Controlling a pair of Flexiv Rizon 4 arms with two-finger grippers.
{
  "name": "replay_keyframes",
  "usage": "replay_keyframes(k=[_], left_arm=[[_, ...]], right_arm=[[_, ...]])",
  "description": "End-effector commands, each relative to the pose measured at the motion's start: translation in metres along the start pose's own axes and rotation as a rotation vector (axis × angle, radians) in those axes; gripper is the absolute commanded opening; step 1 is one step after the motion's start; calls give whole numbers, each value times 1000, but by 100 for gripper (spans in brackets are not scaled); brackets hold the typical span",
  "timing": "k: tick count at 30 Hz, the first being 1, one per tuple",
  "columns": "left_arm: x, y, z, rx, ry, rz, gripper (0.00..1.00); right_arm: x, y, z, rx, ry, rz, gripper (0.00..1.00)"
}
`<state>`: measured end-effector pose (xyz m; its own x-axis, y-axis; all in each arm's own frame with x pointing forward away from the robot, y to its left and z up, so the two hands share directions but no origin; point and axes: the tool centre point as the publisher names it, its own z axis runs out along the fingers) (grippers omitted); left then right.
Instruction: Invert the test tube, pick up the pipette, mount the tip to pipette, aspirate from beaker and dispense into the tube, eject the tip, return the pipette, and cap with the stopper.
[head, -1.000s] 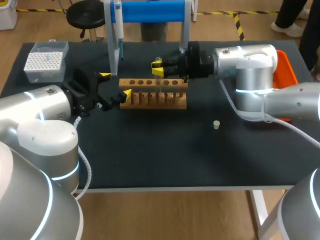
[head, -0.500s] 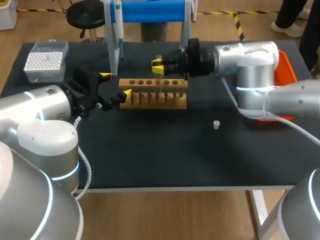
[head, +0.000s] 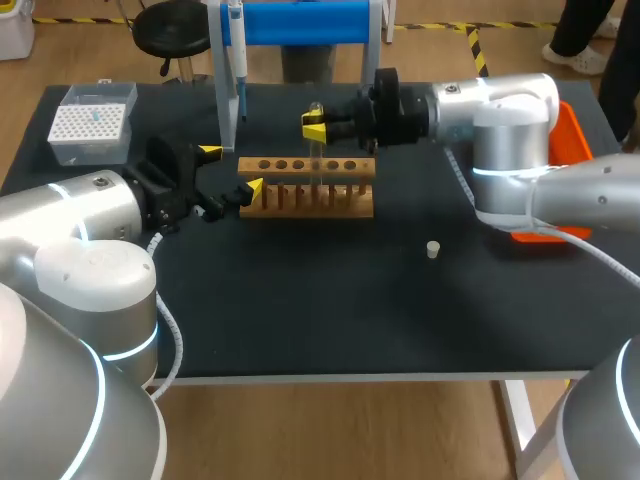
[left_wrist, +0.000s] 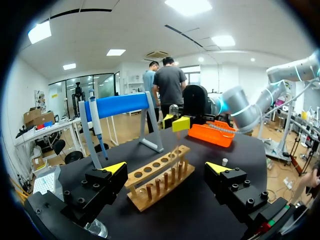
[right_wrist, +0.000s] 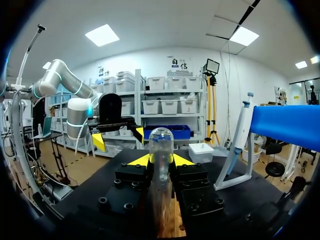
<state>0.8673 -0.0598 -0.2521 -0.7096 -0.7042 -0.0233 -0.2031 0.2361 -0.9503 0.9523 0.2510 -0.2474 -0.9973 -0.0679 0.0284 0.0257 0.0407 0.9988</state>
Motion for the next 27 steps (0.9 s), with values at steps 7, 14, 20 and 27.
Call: replay_keyframes(k=[7,14,20,27], left_arm=[[0,1,0,3,2,-1,100],[0,1,0,3,2,-1,100],[0,1,0,3,2,-1,100],[0,1,0,3,2,-1,100]], right_arm=[[3,11,2,-3,-6,-2,0],[4,20,3,-8,-7,-11,0],[5,27,3,-11,-11,-18,0],[8,38,0,-15,-18,-31,0]])
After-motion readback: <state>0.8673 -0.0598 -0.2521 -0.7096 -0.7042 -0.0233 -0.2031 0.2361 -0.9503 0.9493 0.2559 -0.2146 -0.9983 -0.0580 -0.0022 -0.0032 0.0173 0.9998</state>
